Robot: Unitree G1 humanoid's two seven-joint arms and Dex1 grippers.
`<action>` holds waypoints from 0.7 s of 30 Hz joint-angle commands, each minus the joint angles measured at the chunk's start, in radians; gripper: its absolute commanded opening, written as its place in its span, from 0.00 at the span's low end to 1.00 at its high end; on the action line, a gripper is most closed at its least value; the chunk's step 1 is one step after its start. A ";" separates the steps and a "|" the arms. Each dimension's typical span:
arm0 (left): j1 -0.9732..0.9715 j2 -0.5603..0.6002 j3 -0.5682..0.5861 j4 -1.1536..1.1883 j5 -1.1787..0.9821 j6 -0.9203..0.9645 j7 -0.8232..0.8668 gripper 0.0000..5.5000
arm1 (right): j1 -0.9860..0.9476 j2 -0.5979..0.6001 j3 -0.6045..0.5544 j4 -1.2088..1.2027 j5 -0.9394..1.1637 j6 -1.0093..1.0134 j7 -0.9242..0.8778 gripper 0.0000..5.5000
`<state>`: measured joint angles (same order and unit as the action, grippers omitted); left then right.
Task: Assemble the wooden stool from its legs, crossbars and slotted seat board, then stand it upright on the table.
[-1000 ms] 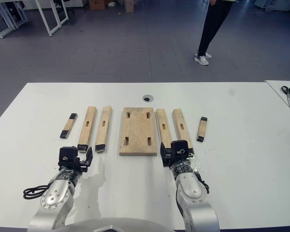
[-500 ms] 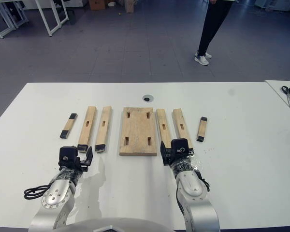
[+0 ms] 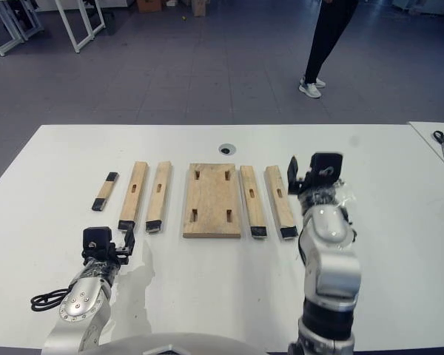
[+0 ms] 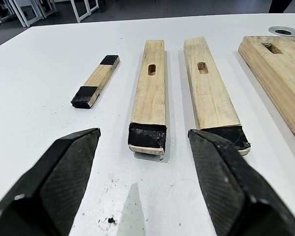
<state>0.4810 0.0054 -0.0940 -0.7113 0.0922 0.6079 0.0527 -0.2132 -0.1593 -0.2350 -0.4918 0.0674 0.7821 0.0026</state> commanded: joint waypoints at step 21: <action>-0.005 0.001 -0.030 0.003 0.022 0.004 0.010 0.61 | 0.058 -0.067 -0.060 0.263 0.016 -0.083 0.005 0.57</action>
<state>0.4797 0.0056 -0.1203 -0.7126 0.1032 0.6088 0.0560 -0.1814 -0.2272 -0.3110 -0.2868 0.0822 0.7137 -0.0124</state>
